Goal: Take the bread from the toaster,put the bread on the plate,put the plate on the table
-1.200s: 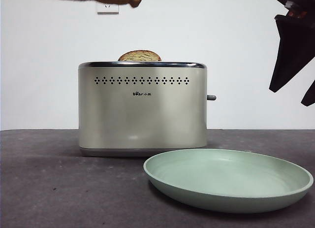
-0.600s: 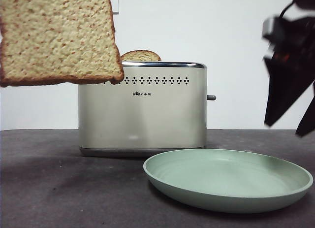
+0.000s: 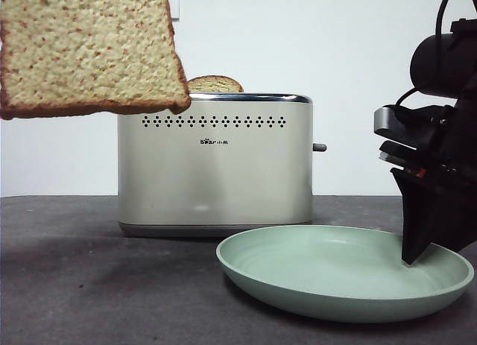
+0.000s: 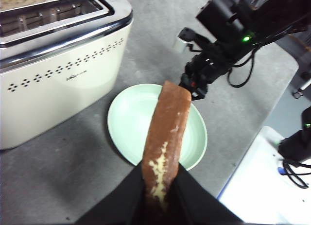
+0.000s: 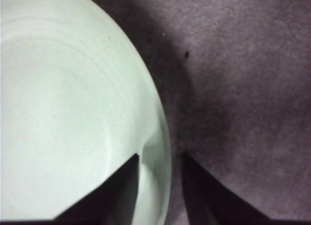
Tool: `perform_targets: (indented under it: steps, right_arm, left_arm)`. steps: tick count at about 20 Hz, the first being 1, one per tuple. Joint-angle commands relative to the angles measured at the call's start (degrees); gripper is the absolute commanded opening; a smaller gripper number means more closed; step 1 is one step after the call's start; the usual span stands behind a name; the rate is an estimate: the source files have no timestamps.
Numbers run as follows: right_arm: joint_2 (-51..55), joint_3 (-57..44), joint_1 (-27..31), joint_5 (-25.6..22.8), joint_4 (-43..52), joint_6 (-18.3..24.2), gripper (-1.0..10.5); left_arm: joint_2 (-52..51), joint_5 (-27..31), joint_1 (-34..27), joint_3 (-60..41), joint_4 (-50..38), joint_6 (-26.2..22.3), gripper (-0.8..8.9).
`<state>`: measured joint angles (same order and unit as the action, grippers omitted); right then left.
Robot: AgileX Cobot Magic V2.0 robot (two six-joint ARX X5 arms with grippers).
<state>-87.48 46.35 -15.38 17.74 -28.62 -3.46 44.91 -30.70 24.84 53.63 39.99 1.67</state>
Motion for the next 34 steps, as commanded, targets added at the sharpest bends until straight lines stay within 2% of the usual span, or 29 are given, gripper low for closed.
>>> perform_targets:
  steps: [1, 2, 4, 9, 12, 15, 18, 22, 30, 34]
  right_arm:
    - [-1.8, 0.9, -0.2, -0.2, 1.1, -0.6, 0.4]
    - [-2.0, 0.9, -0.1, -0.2, 1.1, -0.6, 0.0]
    - [-2.0, 0.9, -0.1, 0.5, 1.2, -0.6, 0.0]
    - [3.8, 0.9, -0.7, 7.5, 1.2, -1.9, 0.0]
    - [8.2, 0.9, -2.5, 9.5, -0.2, -3.3, 0.0]
    - [10.6, 0.9, -6.3, 11.3, -0.5, -4.4, 0.0]
    - [11.2, 0.9, -11.2, 10.7, 0.8, -6.0, 0.0]
    - [11.2, 0.9, -16.1, 10.7, 5.2, -8.9, 0.0]
    - [11.2, 0.9, -16.9, 10.7, 6.7, -9.9, 0.0]
    - [11.2, 0.9, -16.9, 10.8, 6.8, -9.8, 0.0]
  left_arm:
    - [0.0, -2.0, 0.3, 0.8, -1.9, 1.0, 0.05]
    - [0.0, -2.9, 0.3, 0.8, -2.2, 1.3, 0.05]
    - [0.0, -3.5, 0.3, 0.8, -2.4, 2.4, 0.05]
    - [0.1, -5.6, 0.3, 0.8, -2.5, 4.0, 0.05]
    - [0.4, -8.6, 0.3, 0.8, -4.0, 6.4, 0.05]
    - [2.3, -11.9, 0.3, 0.8, -5.2, 6.8, 0.05]
    - [7.1, -14.9, 0.3, 0.8, -4.5, 6.7, 0.05]
    - [14.6, -17.7, 0.3, 0.8, -3.5, 3.8, 0.05]
    - [28.8, -20.8, 0.3, 0.8, -3.7, -0.9, 0.05]
    - [34.1, -20.8, 0.4, 0.8, -4.9, -0.8, 0.17]
